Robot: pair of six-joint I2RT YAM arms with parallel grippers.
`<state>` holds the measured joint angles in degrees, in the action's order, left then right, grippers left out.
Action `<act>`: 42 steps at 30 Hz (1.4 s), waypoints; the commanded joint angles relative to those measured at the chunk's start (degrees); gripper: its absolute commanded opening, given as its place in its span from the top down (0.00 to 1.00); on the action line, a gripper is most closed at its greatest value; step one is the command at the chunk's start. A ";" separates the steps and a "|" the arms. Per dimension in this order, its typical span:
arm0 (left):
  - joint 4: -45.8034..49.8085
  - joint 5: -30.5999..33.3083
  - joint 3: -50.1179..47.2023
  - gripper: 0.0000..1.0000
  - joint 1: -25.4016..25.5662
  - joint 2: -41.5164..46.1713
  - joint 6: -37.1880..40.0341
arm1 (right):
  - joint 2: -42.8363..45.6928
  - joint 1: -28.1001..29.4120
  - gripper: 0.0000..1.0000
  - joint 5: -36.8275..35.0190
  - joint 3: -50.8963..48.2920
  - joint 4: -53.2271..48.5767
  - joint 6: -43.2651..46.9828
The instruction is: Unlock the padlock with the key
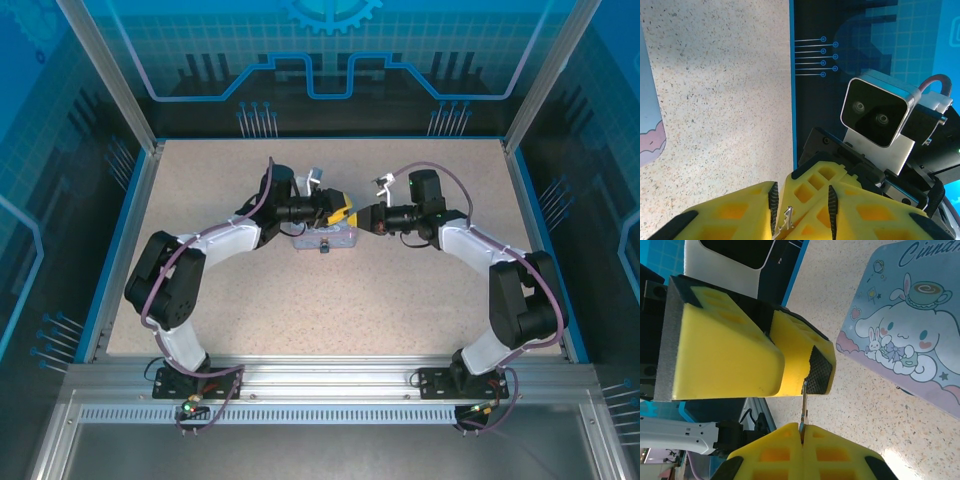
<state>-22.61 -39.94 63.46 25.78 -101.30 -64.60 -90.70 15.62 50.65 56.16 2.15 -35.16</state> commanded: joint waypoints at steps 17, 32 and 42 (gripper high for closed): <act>-1.29 -1.81 0.54 0.88 1.42 -1.52 0.46 | 1.73 -1.14 1.00 1.91 -1.15 1.99 -0.97; 0.39 6.76 0.43 1.00 1.40 2.80 -0.44 | 13.38 -8.79 0.00 -5.38 -5.11 -6.38 -0.70; 0.96 16.41 0.63 1.00 2.05 6.84 -1.17 | 13.73 -8.97 0.00 -17.68 -9.07 3.99 -17.89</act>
<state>-22.15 -28.14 63.46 26.98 -97.06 -65.01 -75.46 7.05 36.67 49.06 0.54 -44.51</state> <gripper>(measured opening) 0.049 0.996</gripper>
